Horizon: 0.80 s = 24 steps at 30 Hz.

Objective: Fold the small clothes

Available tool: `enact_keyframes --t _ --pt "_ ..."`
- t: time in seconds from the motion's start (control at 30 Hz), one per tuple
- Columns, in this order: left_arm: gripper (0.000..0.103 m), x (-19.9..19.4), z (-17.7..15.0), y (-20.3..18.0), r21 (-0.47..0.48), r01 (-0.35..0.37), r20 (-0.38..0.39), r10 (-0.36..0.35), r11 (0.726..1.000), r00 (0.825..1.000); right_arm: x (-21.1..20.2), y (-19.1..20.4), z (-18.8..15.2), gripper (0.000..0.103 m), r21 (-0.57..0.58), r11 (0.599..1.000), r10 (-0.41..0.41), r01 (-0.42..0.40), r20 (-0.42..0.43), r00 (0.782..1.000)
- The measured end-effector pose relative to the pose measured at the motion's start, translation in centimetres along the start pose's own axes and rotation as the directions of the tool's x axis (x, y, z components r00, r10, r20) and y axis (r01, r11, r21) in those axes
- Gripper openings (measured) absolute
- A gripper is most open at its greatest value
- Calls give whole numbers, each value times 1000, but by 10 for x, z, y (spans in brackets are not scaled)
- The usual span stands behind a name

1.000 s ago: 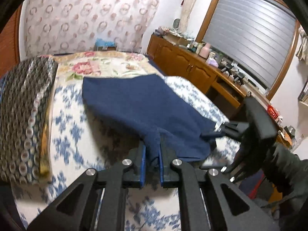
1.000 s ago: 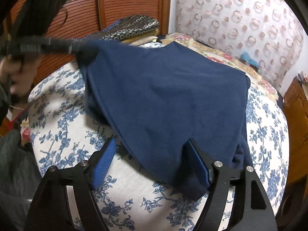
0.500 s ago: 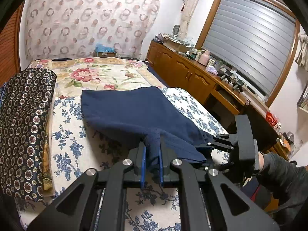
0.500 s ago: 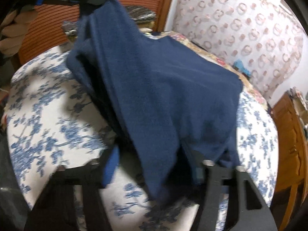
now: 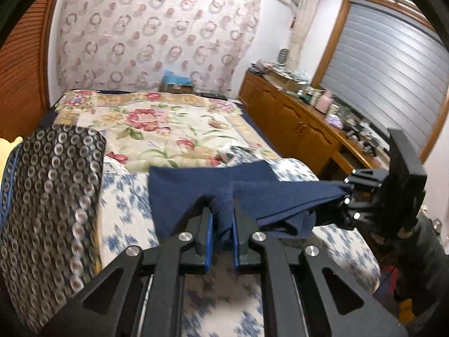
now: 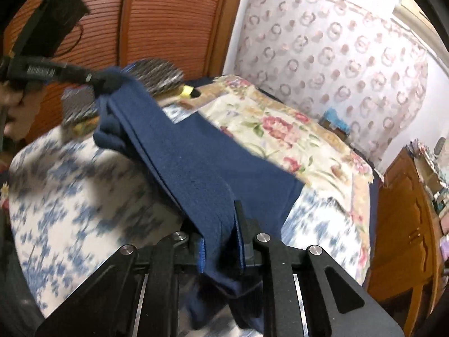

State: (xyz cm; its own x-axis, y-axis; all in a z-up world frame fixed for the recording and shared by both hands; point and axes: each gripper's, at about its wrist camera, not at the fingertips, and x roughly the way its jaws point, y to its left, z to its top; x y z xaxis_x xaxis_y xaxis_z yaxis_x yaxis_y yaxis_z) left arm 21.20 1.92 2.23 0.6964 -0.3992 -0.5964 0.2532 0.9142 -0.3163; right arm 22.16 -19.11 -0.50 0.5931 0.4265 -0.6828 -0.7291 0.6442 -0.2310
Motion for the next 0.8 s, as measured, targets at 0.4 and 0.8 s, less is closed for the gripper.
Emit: enact_keyframes --t 0.4,0.8 --pt "20 77 32 40 -49 -68 -108 63 996 992 101 -71 45 22 101 993 75 -64 -101 992" --pt "49 86 19 36 1 -129 -101 129 992 987 87 -126 50 58 270 961 -50 54 -19 999"
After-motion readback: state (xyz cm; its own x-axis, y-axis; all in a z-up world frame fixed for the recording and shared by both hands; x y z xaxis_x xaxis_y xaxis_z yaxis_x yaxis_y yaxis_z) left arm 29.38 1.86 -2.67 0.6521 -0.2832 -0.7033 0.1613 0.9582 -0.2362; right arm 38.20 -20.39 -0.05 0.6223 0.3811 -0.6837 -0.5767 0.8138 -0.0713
